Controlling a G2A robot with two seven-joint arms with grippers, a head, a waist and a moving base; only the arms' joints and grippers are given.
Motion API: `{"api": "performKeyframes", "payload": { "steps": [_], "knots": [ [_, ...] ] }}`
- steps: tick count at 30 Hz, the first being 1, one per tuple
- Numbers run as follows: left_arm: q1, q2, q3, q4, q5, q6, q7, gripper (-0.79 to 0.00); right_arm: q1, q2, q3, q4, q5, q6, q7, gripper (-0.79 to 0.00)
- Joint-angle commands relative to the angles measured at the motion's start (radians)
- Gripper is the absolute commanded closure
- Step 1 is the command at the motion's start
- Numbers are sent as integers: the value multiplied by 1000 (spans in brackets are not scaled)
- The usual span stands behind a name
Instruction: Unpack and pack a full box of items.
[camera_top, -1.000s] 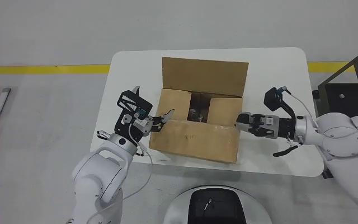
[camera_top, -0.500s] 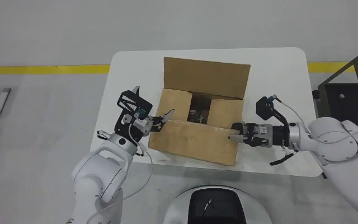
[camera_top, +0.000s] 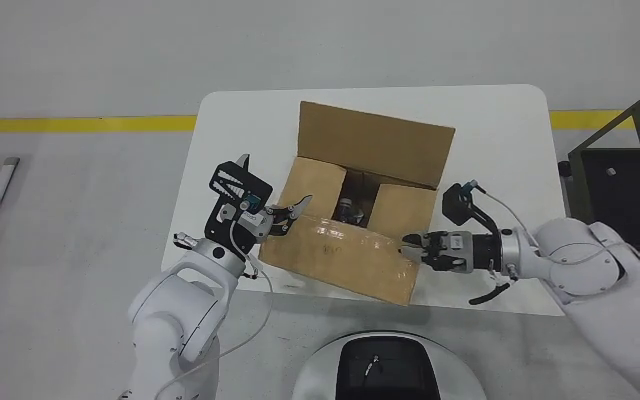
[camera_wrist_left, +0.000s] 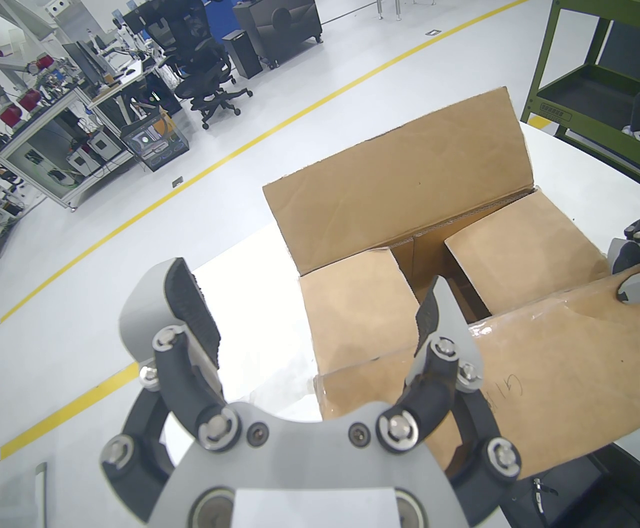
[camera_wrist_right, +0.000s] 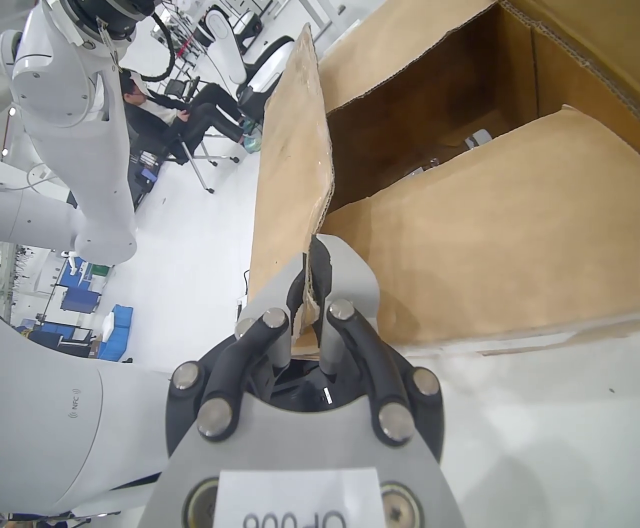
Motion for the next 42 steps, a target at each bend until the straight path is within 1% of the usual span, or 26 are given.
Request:
{"api": "performKeyframes", "payload": {
  "steps": [1, 3, 8, 11, 13, 16, 17, 18, 19, 23, 25, 26, 28, 30, 32, 34, 36, 42],
  "knots": [
    [0, 0, 0, 0, 0, 0, 0, -785, 3, 1, 1, -4, -6, -8, -6, 0],
    [0, 0, 0, 0, 0, 0, 0, -785, 14, 2, 12, -4, -19, -18, -16, 0],
    [0, 0, 0, 0, 0, 0, 0, -785, 81, 10, 73, 16, -112, -73, -54, 0],
    [0, 0, 0, 0, 0, 0, 0, -785, 143, 15, 95, 19, -220, -132, -58, 0],
    [0, 0, 0, 0, 0, 0, 0, -785, 185, 16, 94, 16, -322, -187, -73, 0],
    [0, 0, 0, 0, 0, 0, 0, -785, 205, 17, 94, 1, -435, -237, -127, 0],
    [4, 0, 1, -6, -1, 8, 17, -785, 202, 17, 96, -4, -472, -248, -157, 0],
    [7, 1, 4, -17, 3, 12, 33, -785, 192, 16, 101, -13, -509, -264, -209, 0],
    [7, 1, 6, -21, 2, 16, 38, -785, 187, 16, 106, -23, -532, -274, -237, 0],
    [-15, 2, 33, -24, 0, 27, 36, -785, 108, 18, 148, -89, -682, -316, -396, 0],
    [-29, 3, 51, -6, 5, 26, 22, -785, 71, 18, 167, -111, -745, -306, -455, 0],
    [-43, 3, 67, 8, 14, 25, 6, -785, 43, 17, 182, -132, -793, -297, -509, 0],
    [-61, 2, 92, 21, 21, 26, -5, -785, 7, 18, 194, -158, -868, -297, -556, 0],
    [-90, 2, 128, 40, 63, 25, -15, -785, -38, 18, 207, -182, -952, -293, -633, 0],
    [-109, 1, 156, 56, 123, 62, -11, -785, -68, 18, 215, -202, -1022, -288, -690, 0],
    [-123, -1, 182, 70, 154, 75, 2, -785, -90, 18, 220, -211, -1060, -282, -733, 0],
    [-140, -1, 207, 87, 177, 66, 11, -785, -114, 20, 227, -229, -1123, -280, -781, 0],
    [-144, -1, 248, 107, 173, 13, -15, -785, -158, 21, 239, -239, -1200, -262, -872, 0]
  ]
}}
